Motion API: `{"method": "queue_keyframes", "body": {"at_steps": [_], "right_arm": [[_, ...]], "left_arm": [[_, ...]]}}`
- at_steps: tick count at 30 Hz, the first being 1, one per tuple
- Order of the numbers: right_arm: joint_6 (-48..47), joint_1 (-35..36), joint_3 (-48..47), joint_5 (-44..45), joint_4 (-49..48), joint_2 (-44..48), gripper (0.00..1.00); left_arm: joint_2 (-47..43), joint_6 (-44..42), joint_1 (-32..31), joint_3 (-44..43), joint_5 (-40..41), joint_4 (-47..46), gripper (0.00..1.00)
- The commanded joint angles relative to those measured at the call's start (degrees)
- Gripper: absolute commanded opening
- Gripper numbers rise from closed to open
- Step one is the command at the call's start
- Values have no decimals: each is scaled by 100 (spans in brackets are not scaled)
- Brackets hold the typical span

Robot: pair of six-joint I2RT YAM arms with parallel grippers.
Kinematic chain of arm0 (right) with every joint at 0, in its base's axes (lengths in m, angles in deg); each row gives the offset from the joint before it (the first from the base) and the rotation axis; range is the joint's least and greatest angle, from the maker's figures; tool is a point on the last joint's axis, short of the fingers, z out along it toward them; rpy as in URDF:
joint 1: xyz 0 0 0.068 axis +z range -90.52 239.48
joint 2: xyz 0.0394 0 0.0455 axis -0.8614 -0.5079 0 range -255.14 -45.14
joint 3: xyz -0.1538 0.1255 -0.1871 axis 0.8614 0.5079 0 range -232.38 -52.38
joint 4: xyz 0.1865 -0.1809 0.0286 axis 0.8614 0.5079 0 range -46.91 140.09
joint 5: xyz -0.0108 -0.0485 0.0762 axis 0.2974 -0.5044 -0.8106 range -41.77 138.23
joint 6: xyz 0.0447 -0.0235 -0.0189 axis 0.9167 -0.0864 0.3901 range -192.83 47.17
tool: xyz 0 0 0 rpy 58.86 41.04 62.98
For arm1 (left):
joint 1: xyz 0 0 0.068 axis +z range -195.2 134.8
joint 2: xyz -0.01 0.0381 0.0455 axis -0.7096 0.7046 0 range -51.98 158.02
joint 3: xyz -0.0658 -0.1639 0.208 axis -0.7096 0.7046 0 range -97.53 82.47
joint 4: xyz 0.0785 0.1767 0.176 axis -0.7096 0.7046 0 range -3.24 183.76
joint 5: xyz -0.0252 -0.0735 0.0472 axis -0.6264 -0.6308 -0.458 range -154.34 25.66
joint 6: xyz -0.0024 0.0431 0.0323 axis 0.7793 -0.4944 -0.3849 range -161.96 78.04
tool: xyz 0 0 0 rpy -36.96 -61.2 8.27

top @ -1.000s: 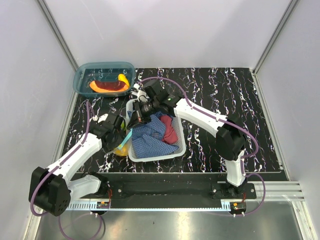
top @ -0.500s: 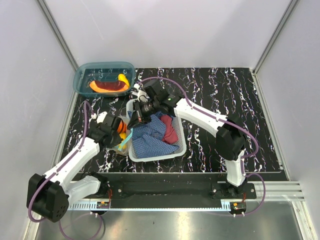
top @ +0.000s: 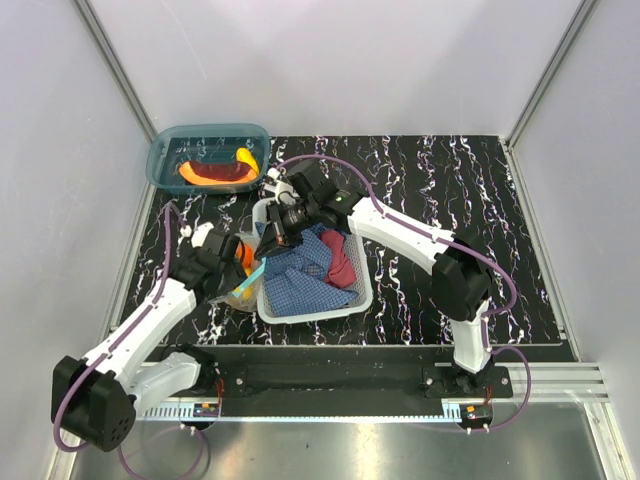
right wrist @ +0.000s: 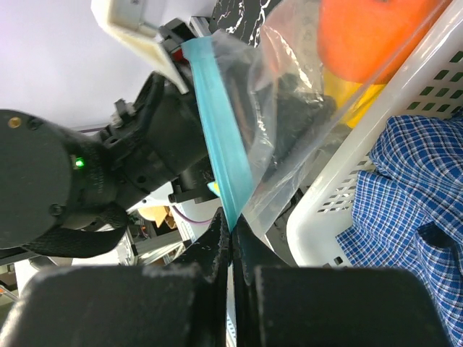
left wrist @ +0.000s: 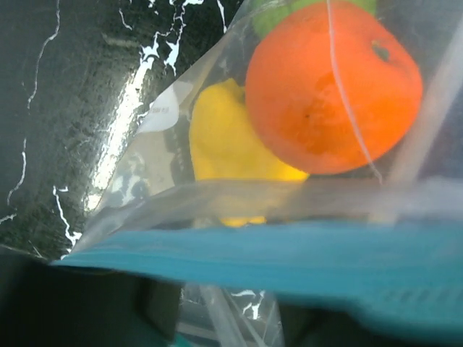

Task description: Open the zip-top bag and remove the fake food

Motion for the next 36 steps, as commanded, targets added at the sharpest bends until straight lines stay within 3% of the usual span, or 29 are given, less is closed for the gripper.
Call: {"method": "queue_keyframes", "body": {"at_steps": [1, 6, 15, 17, 21, 22, 28, 36], "right_arm": [[-59, -32, -13, -241, -139, 69, 0], [-59, -32, -13, -302, -148, 33, 0], [-50, -41, 101, -320, -209, -10, 0], [-41, -59, 137, -320, -209, -28, 0], [-94, -59, 207, -285, -218, -37, 0], [-94, -59, 216, -267, -218, -37, 0], [-129, -59, 181, -214, -218, -72, 0], [-191, -59, 189, -162, -200, -134, 0]], "left_arm": [[283, -310, 24, -64, 180, -573, 63], [748, -644, 51, -108, 224, -1013, 76], [1452, -802, 121, 85, 312, -1400, 78], [1540, -890, 138, 146, 374, -1427, 74], [1383, -1058, 156, 146, 198, -1392, 46], [1217, -1084, 156, 129, 111, -1383, 34], [530, -1075, 147, -73, -275, -804, 3], [-330, -865, 147, -564, -689, 5, 0]]}}
